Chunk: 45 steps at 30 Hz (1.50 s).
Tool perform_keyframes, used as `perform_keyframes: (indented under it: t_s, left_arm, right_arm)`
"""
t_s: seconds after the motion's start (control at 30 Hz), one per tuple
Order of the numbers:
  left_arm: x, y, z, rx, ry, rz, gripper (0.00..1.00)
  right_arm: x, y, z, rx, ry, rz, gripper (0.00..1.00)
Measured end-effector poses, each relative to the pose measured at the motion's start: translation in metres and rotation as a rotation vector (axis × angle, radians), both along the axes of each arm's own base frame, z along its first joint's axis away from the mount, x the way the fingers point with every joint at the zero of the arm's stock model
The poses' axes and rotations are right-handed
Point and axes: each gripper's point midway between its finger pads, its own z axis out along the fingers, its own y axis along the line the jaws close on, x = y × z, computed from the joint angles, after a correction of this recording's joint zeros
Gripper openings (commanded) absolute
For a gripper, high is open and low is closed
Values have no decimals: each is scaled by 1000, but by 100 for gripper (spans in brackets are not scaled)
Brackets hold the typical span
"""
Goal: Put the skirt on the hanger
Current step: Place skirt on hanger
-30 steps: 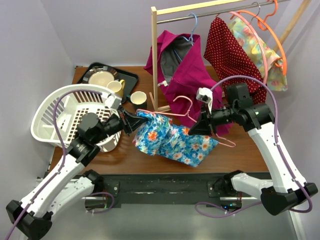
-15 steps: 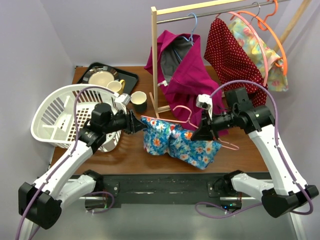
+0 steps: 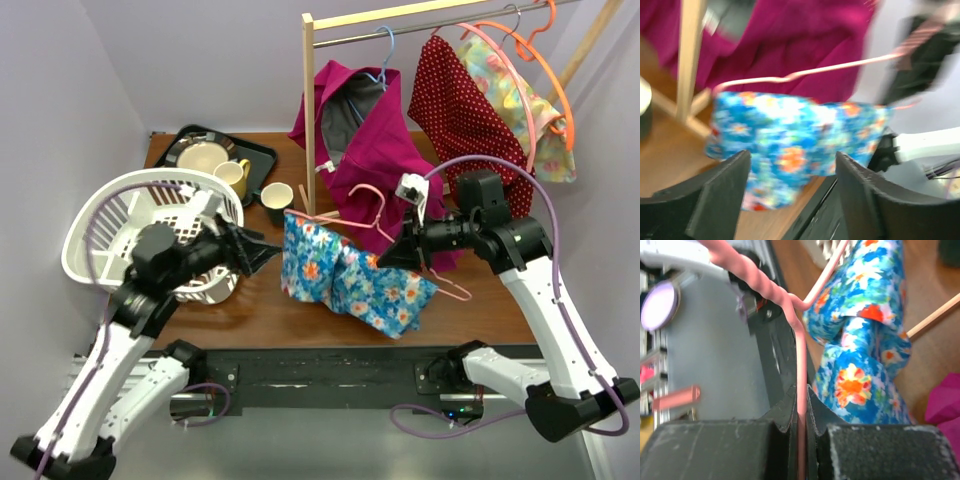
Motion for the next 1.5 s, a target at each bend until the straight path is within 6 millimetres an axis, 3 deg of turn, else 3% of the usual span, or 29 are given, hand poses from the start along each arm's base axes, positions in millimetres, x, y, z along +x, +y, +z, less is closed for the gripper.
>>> perform_keyframes:
  t_s: [0.03, 0.07, 0.17, 0.27, 0.4, 0.47, 0.53, 0.6, 0.83, 0.97, 1.1, 1.27, 1.33, 1.37, 1.5]
  left_arm:
    - [-8, 1, 17, -23, -47, -8, 94]
    - [-17, 1, 31, -47, -91, -27, 100]
    - [-39, -10, 47, -102, -134, -105, 100]
    - [-64, -43, 29, -101, -77, -243, 100]
    - [-105, -105, -10, 32, -13, -392, 100]
    - [-129, -139, -30, 161, -58, -424, 100]
    - [-148, -160, -38, 233, -126, -436, 100]
    - [-152, -176, -44, 287, -200, -390, 100]
    - [-121, -218, -77, 500, -328, -74, 100]
    - [-100, -228, -92, 603, -372, 95, 88]
    - [-85, -230, -96, 665, -387, 205, 58]
    - [-68, -231, -99, 694, -368, 253, 48]
    - [-64, -232, -101, 693, -356, 245, 34]
    - [-63, -233, -102, 688, -349, 235, 16]
    - [-67, -243, -105, 659, -336, 165, 4]
  right_arm:
    - [4, 1, 4, 12, -1, -23, 0]
    - [9, 3, 6, 22, 3, -46, 0]
    - [22, 8, 9, 44, 34, -103, 0]
    - [33, 11, 9, 58, 74, -148, 0]
    - [42, 15, 8, 69, 120, -191, 0]
    - [46, 14, 7, 69, 133, -216, 0]
    - [48, 15, 6, 71, 146, -238, 0]
    - [50, 15, 3, 73, 161, -253, 0]
    - [52, 15, -6, 72, 209, -283, 0]
    - [54, 16, -4, 80, 205, -290, 0]
    - [52, 15, -3, 86, 201, -292, 0]
    - [48, 14, -1, 93, 191, -293, 0]
    - [47, 13, 0, 96, 187, -294, 0]
    - [46, 13, 1, 98, 183, -294, 0]
    - [46, 13, 2, 99, 180, -295, 0]
